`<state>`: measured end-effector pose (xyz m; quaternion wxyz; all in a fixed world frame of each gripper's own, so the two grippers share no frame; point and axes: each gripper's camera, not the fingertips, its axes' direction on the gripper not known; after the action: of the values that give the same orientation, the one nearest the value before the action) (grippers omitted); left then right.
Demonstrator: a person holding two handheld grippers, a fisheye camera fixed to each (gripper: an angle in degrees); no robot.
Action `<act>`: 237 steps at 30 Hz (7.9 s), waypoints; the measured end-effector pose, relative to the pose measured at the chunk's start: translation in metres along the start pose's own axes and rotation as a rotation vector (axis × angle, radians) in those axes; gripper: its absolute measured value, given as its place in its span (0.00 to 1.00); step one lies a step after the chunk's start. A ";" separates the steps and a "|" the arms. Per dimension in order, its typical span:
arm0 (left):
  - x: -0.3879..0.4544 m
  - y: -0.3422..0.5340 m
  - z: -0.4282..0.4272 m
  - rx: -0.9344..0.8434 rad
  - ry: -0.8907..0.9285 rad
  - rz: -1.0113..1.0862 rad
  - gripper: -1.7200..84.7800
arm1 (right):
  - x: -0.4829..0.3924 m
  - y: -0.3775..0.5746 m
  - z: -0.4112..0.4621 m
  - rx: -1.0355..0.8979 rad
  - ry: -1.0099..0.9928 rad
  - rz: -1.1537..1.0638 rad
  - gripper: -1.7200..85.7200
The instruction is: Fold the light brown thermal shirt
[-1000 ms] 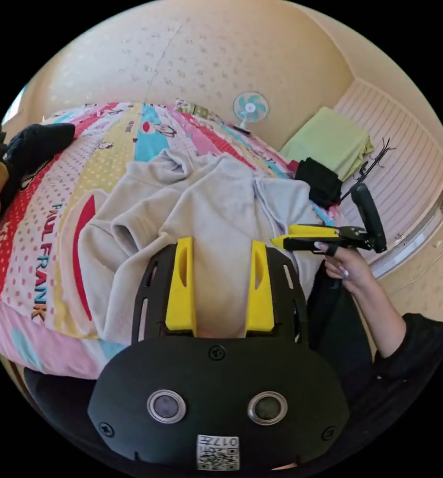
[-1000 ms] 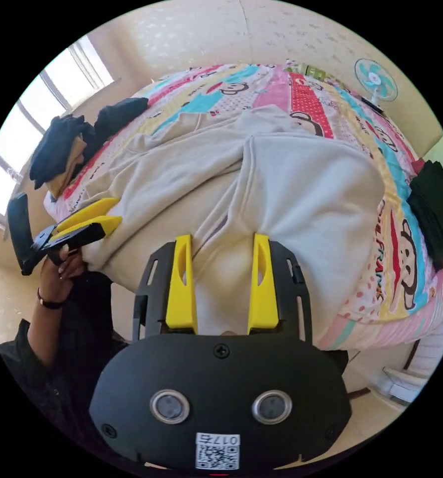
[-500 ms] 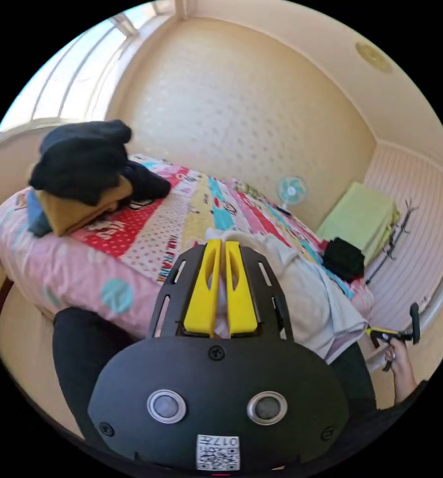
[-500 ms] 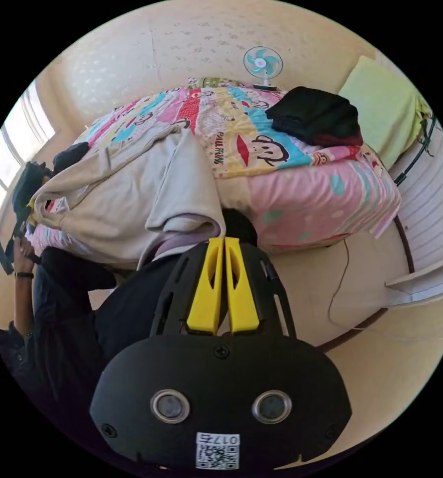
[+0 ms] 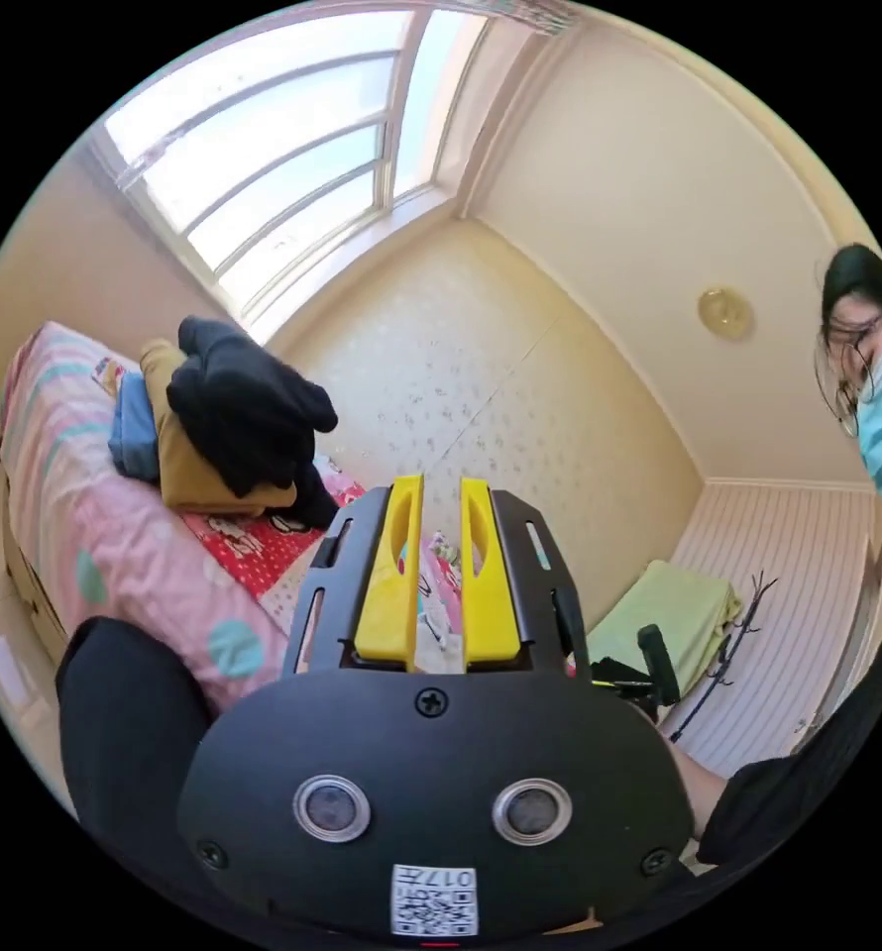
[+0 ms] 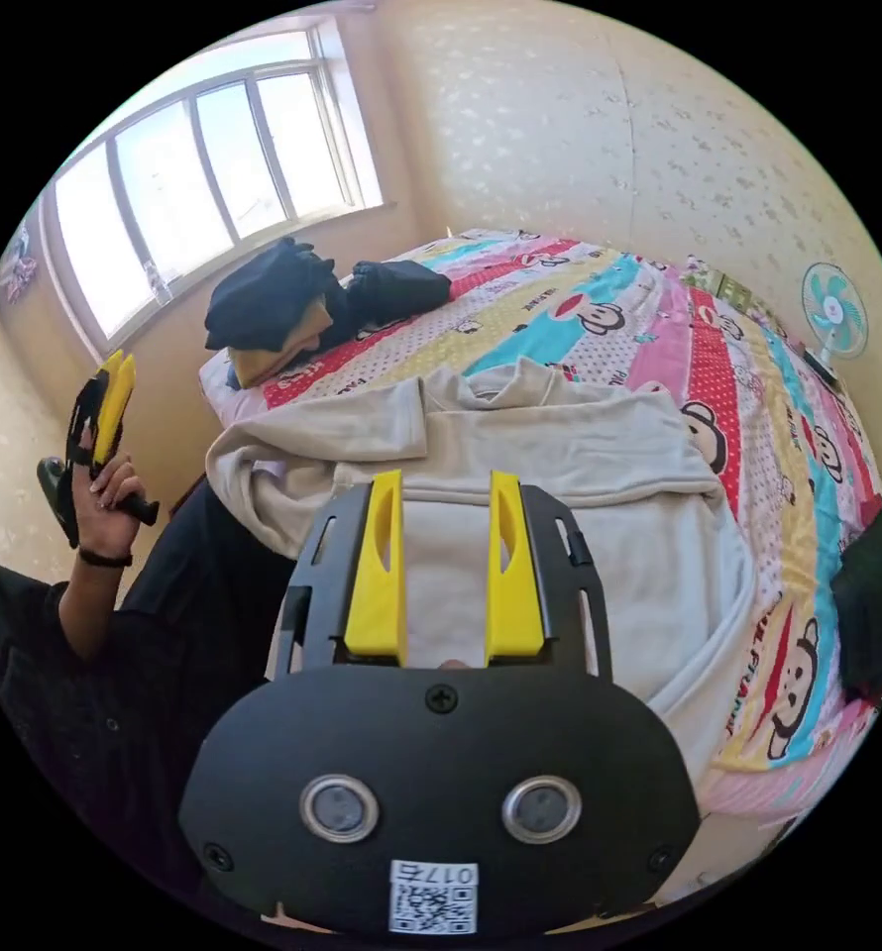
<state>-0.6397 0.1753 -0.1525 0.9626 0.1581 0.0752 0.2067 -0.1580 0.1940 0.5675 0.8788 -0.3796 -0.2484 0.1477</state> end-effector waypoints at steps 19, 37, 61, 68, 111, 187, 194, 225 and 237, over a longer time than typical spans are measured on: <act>-0.025 -0.001 0.097 -0.365 -0.374 0.081 0.03 | 0.176 0.075 -0.200 0.376 0.828 0.629 0.07; 0.076 0.015 0.216 -0.677 0.009 0.229 0.14 | 0.157 -0.144 0.050 -0.165 0.477 0.021 0.18; 0.016 0.023 0.194 -0.790 0.157 -0.219 0.04 | -0.071 0.010 -0.066 0.374 1.067 -0.016 0.08; 0.104 -0.105 0.117 -0.253 0.191 0.128 0.03 | -0.140 0.043 -0.239 0.804 1.126 0.051 0.08; 0.004 0.075 0.240 -1.299 0.023 0.111 0.03 | 0.090 0.167 -0.153 -0.260 0.013 0.558 0.07; -0.046 0.191 0.430 -1.073 0.324 -0.042 0.07 | 0.391 0.406 -0.536 0.926 -0.128 1.536 0.14; -0.054 0.190 0.433 -1.074 0.335 -0.056 0.07 | 0.399 0.404 -0.514 1.083 -0.227 1.554 0.13; -0.071 0.187 0.445 -1.069 0.371 -0.101 0.06 | 0.353 0.166 -0.501 0.873 0.108 0.950 0.07; -0.074 0.184 0.447 -1.057 0.414 -0.143 0.06 | 0.119 -0.115 -0.136 0.178 -0.350 0.337 0.14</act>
<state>-0.6812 0.1813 0.3343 0.8876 -0.3941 0.1590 0.1775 0.0242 0.0899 0.6109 0.8153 -0.3058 -0.3158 0.3769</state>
